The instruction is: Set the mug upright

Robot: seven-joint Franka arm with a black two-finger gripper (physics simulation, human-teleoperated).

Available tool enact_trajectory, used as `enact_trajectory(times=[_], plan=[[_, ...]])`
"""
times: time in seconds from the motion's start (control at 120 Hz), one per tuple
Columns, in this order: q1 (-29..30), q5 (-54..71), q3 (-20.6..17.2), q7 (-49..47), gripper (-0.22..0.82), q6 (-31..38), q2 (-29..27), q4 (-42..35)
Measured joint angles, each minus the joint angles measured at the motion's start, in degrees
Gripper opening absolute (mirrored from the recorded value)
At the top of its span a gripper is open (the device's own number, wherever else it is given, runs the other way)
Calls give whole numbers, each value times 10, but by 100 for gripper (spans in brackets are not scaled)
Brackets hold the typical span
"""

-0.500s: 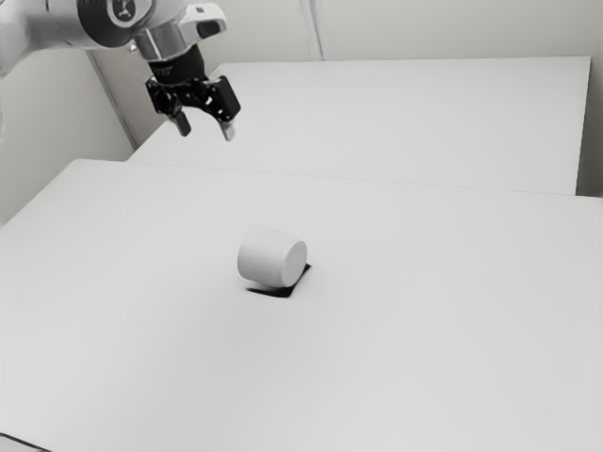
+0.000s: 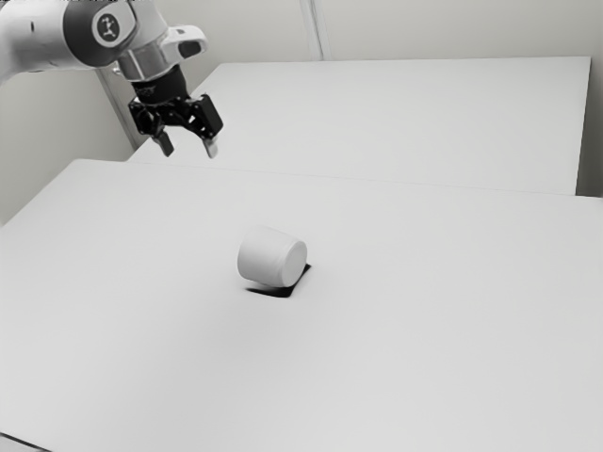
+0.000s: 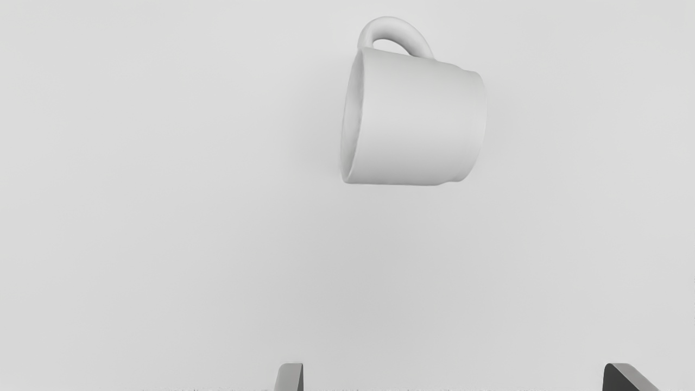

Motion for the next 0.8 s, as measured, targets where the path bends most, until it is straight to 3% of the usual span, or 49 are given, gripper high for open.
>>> enact_trajectory(times=[0.333,0.558,0.8], plan=[[28,-97,47,51,60,63,27,-81],[31,-181,78,153,60,143,55,-126],[19,-282,102,282,60,176,116,-133]])
